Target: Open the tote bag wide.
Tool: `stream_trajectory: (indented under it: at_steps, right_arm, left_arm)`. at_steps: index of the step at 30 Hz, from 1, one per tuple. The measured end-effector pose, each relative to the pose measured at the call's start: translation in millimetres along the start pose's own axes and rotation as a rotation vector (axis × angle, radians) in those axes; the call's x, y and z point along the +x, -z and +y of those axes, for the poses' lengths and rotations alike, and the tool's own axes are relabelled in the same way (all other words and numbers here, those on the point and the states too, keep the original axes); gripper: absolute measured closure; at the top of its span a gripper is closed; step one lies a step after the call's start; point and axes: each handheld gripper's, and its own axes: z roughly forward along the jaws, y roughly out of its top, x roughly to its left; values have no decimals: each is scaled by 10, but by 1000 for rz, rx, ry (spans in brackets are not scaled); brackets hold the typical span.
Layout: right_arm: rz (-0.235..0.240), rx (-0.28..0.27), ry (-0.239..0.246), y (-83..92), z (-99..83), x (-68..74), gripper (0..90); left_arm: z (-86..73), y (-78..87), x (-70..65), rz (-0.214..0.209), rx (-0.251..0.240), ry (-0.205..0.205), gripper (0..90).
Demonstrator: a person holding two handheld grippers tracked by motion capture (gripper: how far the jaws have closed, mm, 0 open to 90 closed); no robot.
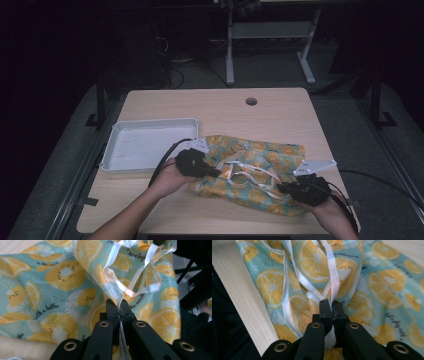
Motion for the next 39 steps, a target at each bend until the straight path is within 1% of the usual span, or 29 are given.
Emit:
stream_trajectory:
  at_steps: [2, 3, 5, 7, 8, 10, 11, 12, 13, 15, 16, 17, 19, 23, 25, 27, 28, 30, 32, 37, 38, 39]
  right_arm:
    - [11, 20, 6, -58, -8, 0, 892]
    - [22, 36, 20, -124, -14, 4, 892]
    - [23, 41, 19, -142, -16, 11, 892]
    - [22, 55, 25, -182, -17, 14, 891]
    - [27, 59, 15, -224, -22, -6, 891]
    - [30, 60, 14, -239, -22, -16, 891]
    - [27, 58, 17, -263, -23, -30, 892]
    - [19, 68, 15, -289, -16, -51, 891]
    - [13, 59, 18, -303, -13, -72, 891]
    - [8, 61, 12, -310, -7, -94, 891]
    - [8, 62, 0, -322, -1, -112, 891]
    - [-2, 60, 1, -343, 20, -153, 891]
    - [-5, 62, -3, -349, 29, -162, 891]
    - [-23, 57, 0, -386, 81, -231, 891]
    - [-30, 49, -8, -394, 108, -272, 891]
    - [-39, 46, -16, -395, 131, -320, 891]
    - [-40, 37, -35, -398, 152, -370, 891]
    - [-41, 32, -36, -402, 165, -398, 891]
    - [-48, 29, -47, -411, 200, -443, 891]
    - [-69, 5, -56, -442, 318, -564, 891]
    - [-69, 5, -56, -442, 318, -564, 891]
    - [-81, 2, -55, -451, 347, -593, 892]
  left_arm:
    - [-7, -63, 0, 5, 26, -9, 896]
    - [-11, -88, -2, 12, 42, -16, 896]
    - [-22, -130, -1, 24, 61, -22, 896]
    - [-27, -156, 15, 34, 69, -24, 896]
    - [-27, -166, 28, 37, 74, -25, 896]
    - [-23, -184, 52, 50, 79, -24, 895]
    - [-20, -193, 71, 58, 80, -23, 896]
    - [-18, -202, 89, 60, 76, -17, 895]
    - [-12, -208, 110, 65, 77, -14, 895]
    - [-2, -219, 154, 75, 74, -11, 896]
    - [8, -225, 174, 81, 76, -13, 896]
    - [22, -241, 196, 92, 78, -16, 896]
    - [45, -263, 232, 106, 83, -15, 896]
    - [98, -299, 323, 116, 86, -8, 896]
    - [124, -323, 369, 121, 90, -12, 895]
    - [158, -355, 415, 126, 96, -7, 896]
    - [173, -364, 429, 126, 96, -5, 896]
    - [220, -377, 470, 136, 100, -7, 896]
    - [269, -394, 527, 145, 98, 2, 896]
    - [376, -429, 663, 180, 104, 12, 896]
    - [405, -430, 693, 193, 105, 15, 896]
    - [434, -425, 723, 206, 106, 14, 896]
